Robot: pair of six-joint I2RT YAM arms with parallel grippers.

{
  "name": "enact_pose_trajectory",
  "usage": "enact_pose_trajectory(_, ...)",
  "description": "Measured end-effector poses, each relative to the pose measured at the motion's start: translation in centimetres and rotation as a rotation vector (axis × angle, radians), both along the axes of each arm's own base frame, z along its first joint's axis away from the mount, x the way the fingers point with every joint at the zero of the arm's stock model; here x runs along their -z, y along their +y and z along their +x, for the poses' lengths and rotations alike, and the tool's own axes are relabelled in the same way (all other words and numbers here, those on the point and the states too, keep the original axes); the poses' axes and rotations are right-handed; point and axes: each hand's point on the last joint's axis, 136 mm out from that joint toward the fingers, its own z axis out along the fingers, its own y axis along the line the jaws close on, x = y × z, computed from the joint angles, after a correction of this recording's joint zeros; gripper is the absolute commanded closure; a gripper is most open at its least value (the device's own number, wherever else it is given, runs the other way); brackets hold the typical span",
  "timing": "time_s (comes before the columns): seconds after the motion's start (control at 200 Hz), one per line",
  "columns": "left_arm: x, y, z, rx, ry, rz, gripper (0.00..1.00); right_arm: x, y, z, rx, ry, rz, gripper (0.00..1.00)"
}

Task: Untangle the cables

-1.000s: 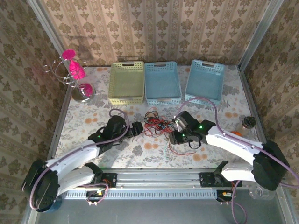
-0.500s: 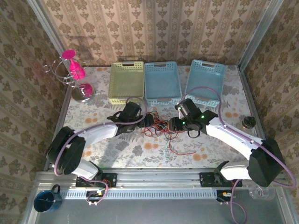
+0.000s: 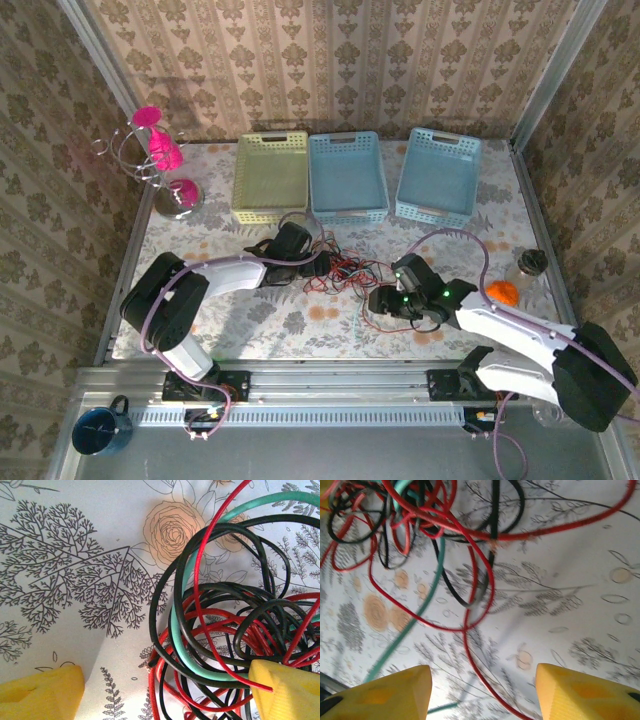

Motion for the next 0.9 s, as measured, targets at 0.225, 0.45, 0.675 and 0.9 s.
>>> enact_pose_trajectory(0.225,0.1,0.2,0.0,-0.018,-0.019,-0.020,0.15,-0.4,1.9,2.6,0.059,-0.017,0.113,0.89)
enact_pose_trajectory(0.45,0.1,0.6,0.1,-0.048,-0.044,-0.041,0.16,-3.5,1.8,2.8,0.052,-0.070,0.139,1.00)
enact_pose_trajectory(0.675,0.1,0.8,0.4,-0.110,-0.085,-0.077,0.17,-14.4,2.0,4.8,0.014,-0.300,0.171,1.00)
enact_pose_trajectory(0.9,0.2,1.1,0.6,-0.163,-0.108,-0.102,0.17,-23.9,3.0,6.9,-0.054,-0.482,0.163,1.00)
